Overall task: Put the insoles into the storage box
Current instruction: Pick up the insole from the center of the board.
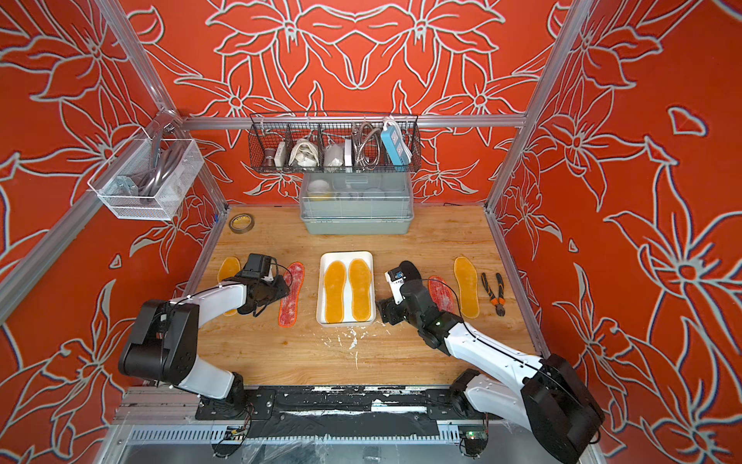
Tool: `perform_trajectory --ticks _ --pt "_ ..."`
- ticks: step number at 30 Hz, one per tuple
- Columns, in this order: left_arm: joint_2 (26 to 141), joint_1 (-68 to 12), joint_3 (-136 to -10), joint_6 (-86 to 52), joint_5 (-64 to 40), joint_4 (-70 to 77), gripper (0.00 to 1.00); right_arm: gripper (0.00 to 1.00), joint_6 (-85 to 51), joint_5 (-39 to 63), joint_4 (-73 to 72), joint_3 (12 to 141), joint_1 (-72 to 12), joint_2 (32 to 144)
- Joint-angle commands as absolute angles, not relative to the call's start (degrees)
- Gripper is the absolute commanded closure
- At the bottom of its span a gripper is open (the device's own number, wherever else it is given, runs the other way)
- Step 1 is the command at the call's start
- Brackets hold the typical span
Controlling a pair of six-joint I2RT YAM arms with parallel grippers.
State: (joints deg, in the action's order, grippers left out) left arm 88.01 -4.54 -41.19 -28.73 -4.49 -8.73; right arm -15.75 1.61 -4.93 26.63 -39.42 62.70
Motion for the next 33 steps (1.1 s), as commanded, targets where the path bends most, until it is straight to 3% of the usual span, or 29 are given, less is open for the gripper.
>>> perform_trajectory --ticks 1,7,13,22,33 --pt "89.9 -5.27 -41.66 -28.33 -3.4 -9.93 0.72 0.2 -15.88 1.78 -6.04 27.96 -39.9 62.4" --pt "90.0 -5.7 -41.78 -28.49 -2.48 -9.93 0.99 0.2 -15.91 1.36 -6.14 27.71 -39.9 62.26" --pt "88.33 -5.71 -40.95 -27.98 -3.51 -9.26 1.0 0.19 -15.92 1.06 -6.06 27.86 -39.9 62.48" --pt "85.13 -5.71 -39.86 -28.19 -12.87 -5.85 1.0 0.2 -16.11 0.53 -5.98 27.86 -39.9 62.54" --pt "77.96 -4.28 -37.08 -31.93 -14.29 -5.19 1.0 0.19 -16.35 -0.06 -5.8 27.82 -39.9 62.15"
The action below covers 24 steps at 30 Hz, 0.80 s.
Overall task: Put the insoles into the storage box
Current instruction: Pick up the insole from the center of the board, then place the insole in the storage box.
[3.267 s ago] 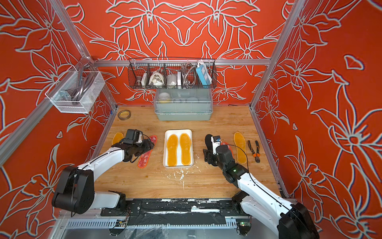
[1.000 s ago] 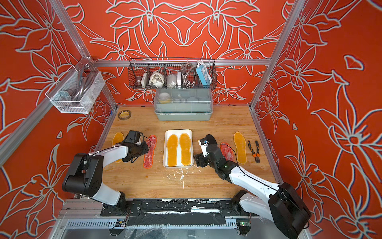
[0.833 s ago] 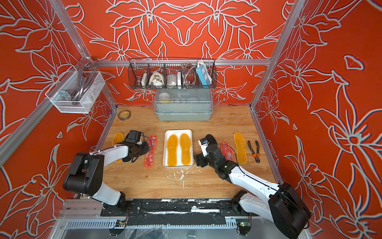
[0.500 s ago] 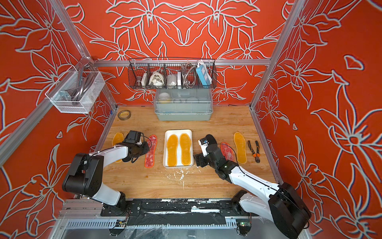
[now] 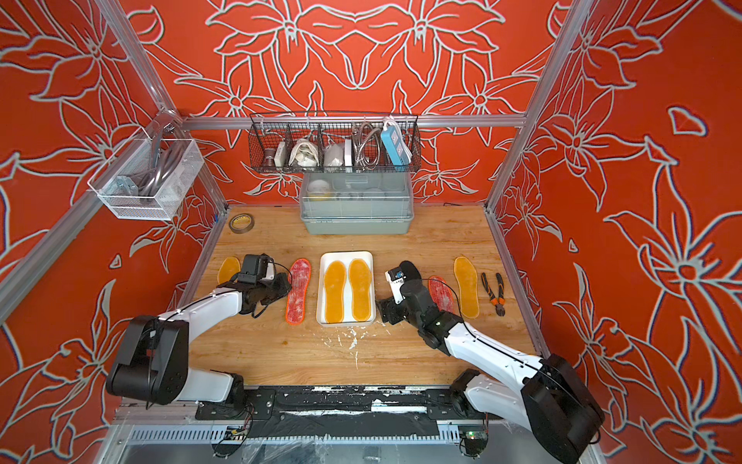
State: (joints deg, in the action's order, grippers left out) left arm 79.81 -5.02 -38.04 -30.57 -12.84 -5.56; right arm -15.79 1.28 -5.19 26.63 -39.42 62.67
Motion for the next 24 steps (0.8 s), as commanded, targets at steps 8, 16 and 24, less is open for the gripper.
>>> perform_trajectory --ticks 8,16,24 --pt "73.38 -3.69 -35.91 -33.35 -15.51 -6.45 1.0 0.19 -16.2 -0.15 -5.71 27.77 -39.9 61.85" --pt "64.01 -4.4 -35.92 -35.3 -15.11 -9.9 1.0 0.0 -16.0 -1.58 -5.44 27.38 -39.9 60.72" --pt "61.1 -12.96 -37.06 -40.59 -11.24 -8.63 1.0 0.0 -16.46 -3.53 -6.33 25.95 -39.9 58.1"
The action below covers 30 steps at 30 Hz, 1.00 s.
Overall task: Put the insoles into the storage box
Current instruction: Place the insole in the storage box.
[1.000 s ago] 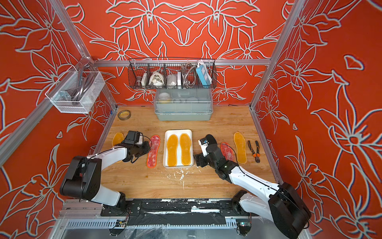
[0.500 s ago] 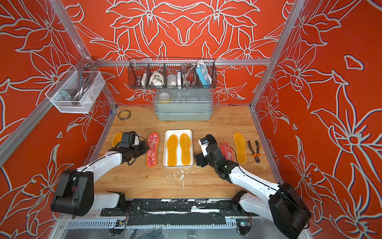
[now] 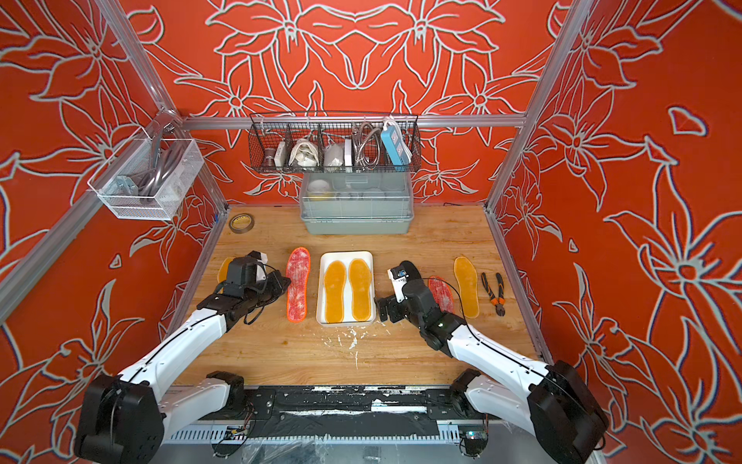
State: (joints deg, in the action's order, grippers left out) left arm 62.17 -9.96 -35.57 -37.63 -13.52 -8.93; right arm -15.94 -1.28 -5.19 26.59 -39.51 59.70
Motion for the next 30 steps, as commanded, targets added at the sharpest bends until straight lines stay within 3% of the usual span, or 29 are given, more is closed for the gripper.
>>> perform_trajectory --ticks 1,15,30 --pt "61.21 -14.15 -37.04 -41.18 -10.54 -7.76 1.0 0.0 -16.45 -3.65 -6.41 25.72 -39.9 57.73" --pt "72.31 -25.23 -40.11 -45.88 -1.47 1.49 1.0 0.0 -17.05 -4.04 -7.29 25.15 -39.9 57.73" --pt "83.25 -25.94 -44.42 -45.26 0.97 4.11 1.0 0.01 -16.68 -4.49 -7.55 25.22 -39.9 58.4"
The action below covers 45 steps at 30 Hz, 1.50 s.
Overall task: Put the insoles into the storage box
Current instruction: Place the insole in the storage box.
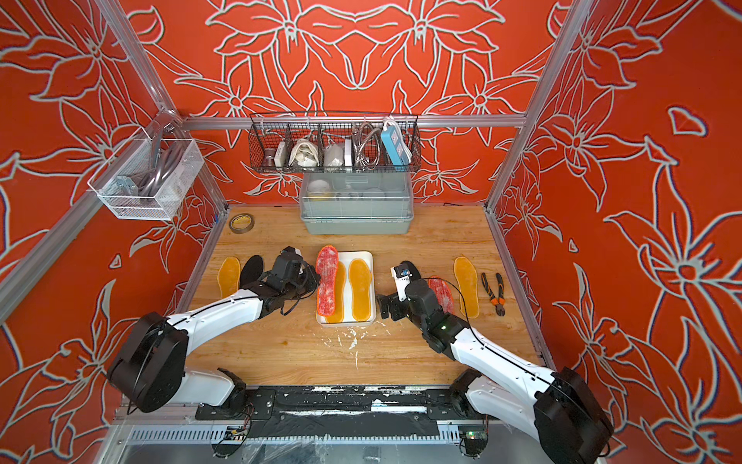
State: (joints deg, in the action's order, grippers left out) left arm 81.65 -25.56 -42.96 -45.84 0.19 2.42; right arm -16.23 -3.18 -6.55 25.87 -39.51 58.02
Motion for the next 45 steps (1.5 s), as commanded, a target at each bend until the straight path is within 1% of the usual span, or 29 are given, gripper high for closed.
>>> perform_trajectory --ticks 1,10,20,45 --pt "83.94 -25.99 -44.64 -45.26 0.82 4.22 1.0 0.0 -16.61 -4.41 -7.64 25.14 -39.9 58.45" --pt "89.15 -26.81 -45.79 -45.54 0.0 5.19 1.0 0.0 -16.66 -4.04 -7.71 25.53 -39.9 59.42" --pt "92.06 -27.16 -45.88 -45.68 0.09 5.45 1.0 0.0 -16.66 -3.8 -7.65 25.83 -39.9 60.02" --pt "92.21 -27.61 -45.35 -46.5 0.53 4.57 1.0 0.0 -16.61 -3.95 -7.38 26.37 -39.9 60.95"
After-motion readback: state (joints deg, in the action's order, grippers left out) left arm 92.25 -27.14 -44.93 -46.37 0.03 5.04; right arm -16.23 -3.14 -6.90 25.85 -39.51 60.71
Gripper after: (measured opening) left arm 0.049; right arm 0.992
